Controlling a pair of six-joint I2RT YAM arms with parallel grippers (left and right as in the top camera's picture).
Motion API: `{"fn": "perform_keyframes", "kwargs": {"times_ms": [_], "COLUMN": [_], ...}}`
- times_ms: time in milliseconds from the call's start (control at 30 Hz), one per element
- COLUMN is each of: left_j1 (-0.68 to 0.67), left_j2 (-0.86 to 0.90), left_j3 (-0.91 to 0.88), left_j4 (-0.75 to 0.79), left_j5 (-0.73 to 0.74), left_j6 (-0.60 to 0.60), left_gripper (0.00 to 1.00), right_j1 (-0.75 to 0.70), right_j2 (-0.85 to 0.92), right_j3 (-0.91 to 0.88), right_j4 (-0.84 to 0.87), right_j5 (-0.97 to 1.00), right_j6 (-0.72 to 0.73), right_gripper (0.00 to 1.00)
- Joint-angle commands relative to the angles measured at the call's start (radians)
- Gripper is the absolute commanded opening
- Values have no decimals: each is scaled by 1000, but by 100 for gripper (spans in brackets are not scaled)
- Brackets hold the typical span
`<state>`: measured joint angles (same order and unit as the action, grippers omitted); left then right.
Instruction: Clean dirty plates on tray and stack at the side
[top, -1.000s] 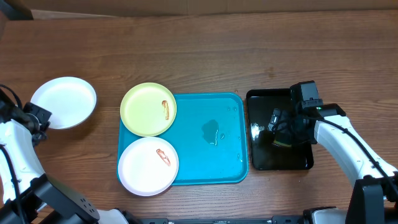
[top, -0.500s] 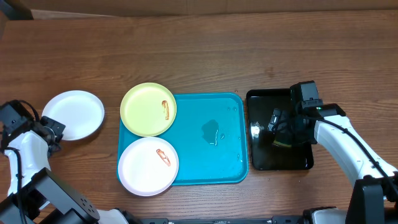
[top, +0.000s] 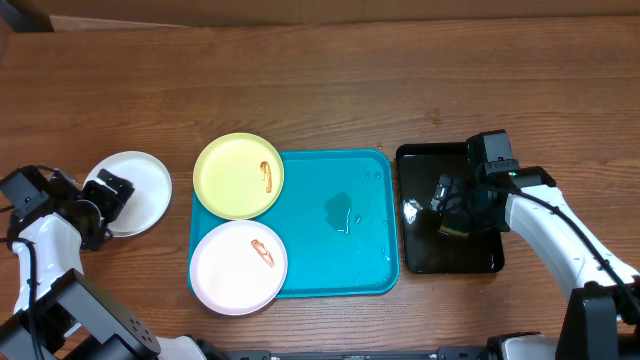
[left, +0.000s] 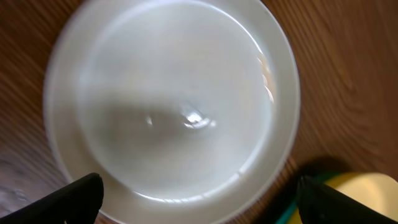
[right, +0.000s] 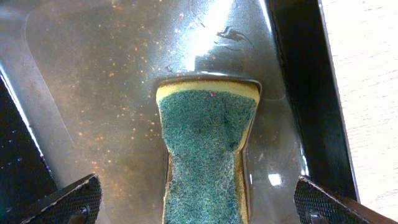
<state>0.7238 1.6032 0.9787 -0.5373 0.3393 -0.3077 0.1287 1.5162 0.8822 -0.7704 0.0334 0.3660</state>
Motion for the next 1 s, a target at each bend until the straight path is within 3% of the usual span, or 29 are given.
{"fn": "perform_keyframes", "kwargs": {"times_ms": [0, 533, 733, 967], "left_j1": [-39, -346, -420, -599], "left_j2": [-37, -552, -576, -544], "left_j3": [40, 40, 40, 40], "left_j4": [-70, -383, -509, -506], "left_j5": [213, 163, 71, 10], "left_j6": [39, 39, 81, 62], "left_gripper": [100, 100, 100, 100], "right_j1": [-1, -1, -1, -1], "right_j2": [-1, -1, -1, -1], "right_j3": [0, 0, 0, 0], "right_j4": [6, 6, 6, 6], "right_j5": [10, 10, 10, 10], "right_j6": [5, 5, 5, 5], "right_gripper": [100, 100, 100, 100]}}
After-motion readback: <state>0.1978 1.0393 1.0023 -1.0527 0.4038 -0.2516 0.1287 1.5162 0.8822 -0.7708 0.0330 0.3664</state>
